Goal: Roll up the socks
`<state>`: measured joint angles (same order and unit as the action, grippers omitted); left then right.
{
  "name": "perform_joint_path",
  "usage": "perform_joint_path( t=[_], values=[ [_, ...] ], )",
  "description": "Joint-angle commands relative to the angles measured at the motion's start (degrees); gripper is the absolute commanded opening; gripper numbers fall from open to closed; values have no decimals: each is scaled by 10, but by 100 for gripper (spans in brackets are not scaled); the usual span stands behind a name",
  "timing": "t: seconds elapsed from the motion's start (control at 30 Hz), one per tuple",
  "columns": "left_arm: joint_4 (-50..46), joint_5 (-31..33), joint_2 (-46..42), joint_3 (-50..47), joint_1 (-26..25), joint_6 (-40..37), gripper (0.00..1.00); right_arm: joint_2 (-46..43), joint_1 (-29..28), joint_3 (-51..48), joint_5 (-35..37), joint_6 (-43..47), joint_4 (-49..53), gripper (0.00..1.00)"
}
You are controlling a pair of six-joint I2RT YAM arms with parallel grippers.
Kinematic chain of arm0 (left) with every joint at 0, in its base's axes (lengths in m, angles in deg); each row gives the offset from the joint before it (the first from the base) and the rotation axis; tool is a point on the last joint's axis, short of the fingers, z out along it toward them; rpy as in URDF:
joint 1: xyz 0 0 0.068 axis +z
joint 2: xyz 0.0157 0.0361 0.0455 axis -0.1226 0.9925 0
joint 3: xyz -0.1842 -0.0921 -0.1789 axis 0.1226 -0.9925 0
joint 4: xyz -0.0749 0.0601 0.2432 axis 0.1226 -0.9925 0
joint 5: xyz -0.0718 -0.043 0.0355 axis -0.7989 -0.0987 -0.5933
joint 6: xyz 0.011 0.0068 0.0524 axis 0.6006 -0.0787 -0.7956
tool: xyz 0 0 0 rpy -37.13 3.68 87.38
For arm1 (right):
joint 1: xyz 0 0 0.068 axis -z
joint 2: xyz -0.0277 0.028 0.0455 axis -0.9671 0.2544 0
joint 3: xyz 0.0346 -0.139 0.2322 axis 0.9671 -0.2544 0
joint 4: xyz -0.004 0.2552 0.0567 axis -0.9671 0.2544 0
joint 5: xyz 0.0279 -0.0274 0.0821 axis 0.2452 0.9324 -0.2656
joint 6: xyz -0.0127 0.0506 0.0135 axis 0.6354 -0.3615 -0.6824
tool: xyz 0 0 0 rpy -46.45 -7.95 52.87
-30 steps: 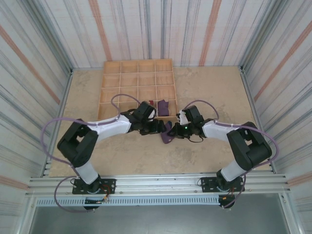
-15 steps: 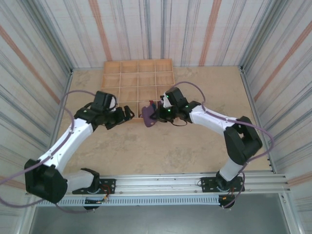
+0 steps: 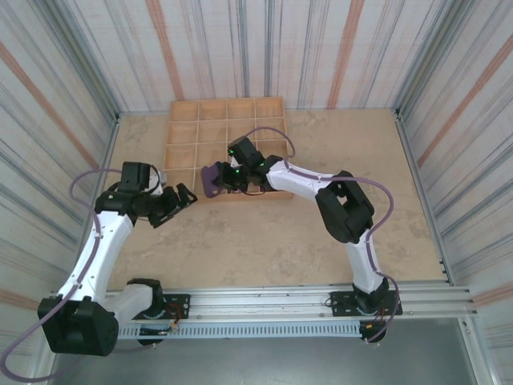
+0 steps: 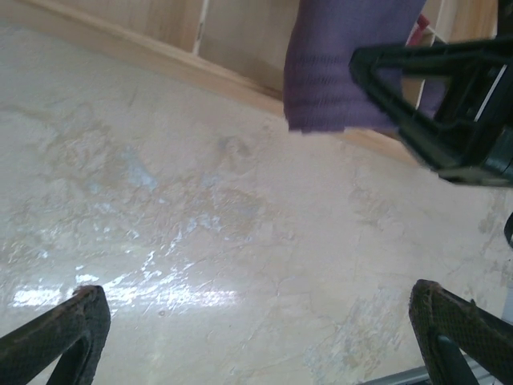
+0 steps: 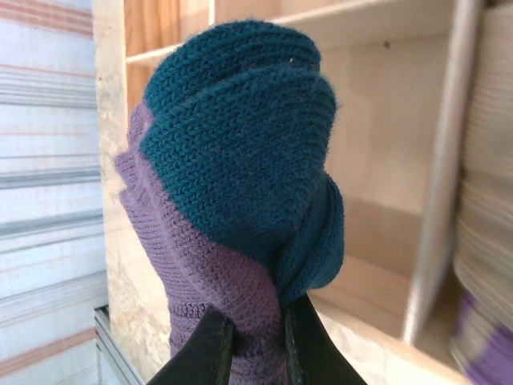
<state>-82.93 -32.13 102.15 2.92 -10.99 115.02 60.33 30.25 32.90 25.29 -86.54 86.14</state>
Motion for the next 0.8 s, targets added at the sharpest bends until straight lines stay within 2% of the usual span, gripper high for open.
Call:
perform_joint_path(
  t=[0.0, 0.17, 0.77],
  values=[
    [-28, -40, -17, -15, 26, -37, 99, 33, -9, 44, 26, -28, 18, 0],
    [-34, -59, -25, -27, 50, -53, 99, 60, -15, 68, 31, -54, 11, 0],
    [-26, -70, -30, -40, 53, -62, 99, 129, -24, 117, 45, -90, 30, 0]
  ],
)
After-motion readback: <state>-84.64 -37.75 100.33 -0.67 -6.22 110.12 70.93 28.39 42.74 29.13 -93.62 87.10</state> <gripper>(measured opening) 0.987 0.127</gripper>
